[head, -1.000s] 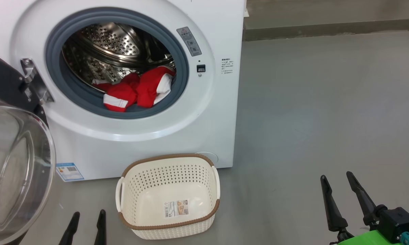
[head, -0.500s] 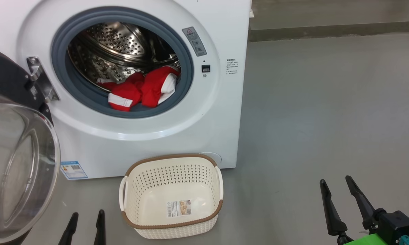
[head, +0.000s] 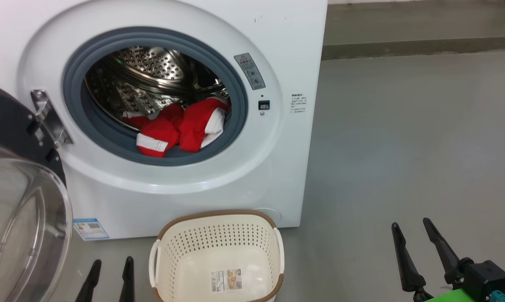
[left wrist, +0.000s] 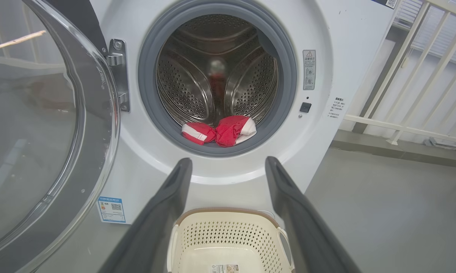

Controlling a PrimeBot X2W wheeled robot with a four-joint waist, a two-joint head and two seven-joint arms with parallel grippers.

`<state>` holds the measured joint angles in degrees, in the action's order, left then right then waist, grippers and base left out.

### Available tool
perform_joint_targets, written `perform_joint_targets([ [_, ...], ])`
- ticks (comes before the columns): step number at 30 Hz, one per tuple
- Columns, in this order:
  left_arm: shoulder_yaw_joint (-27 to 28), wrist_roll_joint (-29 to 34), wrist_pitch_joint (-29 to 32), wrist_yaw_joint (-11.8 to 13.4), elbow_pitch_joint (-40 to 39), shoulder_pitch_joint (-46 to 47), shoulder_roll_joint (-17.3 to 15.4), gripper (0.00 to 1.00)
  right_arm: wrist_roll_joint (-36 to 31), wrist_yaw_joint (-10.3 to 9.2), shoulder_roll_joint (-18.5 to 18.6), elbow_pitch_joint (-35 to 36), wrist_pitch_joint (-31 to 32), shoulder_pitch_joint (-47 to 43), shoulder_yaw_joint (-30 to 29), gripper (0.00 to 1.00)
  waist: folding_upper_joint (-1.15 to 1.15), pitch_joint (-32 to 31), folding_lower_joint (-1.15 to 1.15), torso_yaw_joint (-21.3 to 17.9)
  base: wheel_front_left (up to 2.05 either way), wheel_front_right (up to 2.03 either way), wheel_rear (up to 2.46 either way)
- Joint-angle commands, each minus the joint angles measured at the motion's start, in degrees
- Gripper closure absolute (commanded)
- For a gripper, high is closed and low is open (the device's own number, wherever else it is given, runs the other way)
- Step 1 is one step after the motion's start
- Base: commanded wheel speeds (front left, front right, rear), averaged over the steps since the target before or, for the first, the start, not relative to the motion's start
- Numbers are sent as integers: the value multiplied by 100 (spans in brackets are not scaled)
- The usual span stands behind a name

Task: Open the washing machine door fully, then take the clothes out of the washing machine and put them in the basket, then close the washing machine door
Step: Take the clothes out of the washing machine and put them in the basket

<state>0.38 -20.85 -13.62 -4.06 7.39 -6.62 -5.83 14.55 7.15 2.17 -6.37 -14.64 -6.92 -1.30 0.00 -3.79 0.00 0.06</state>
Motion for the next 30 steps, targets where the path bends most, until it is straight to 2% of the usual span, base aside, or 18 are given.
perform_joint_targets([
  [1,159,-64,21,-30,-195,123,-73,0,72,34,71,123,-36,123,145,0,0,3,0,4,122,-122,0],
  [11,148,42,18,147,-268,101,-114,0,77,34,71,119,-36,125,175,0,0,3,0,3,48,-48,0],
  [21,114,-96,70,104,-303,96,-112,0,94,34,71,94,-36,123,218,0,0,9,0,-12,0,0,0],
  [30,103,-89,42,237,-328,95,-75,0,101,34,71,56,-36,122,248,0,0,30,0,27,0,0,0],
])
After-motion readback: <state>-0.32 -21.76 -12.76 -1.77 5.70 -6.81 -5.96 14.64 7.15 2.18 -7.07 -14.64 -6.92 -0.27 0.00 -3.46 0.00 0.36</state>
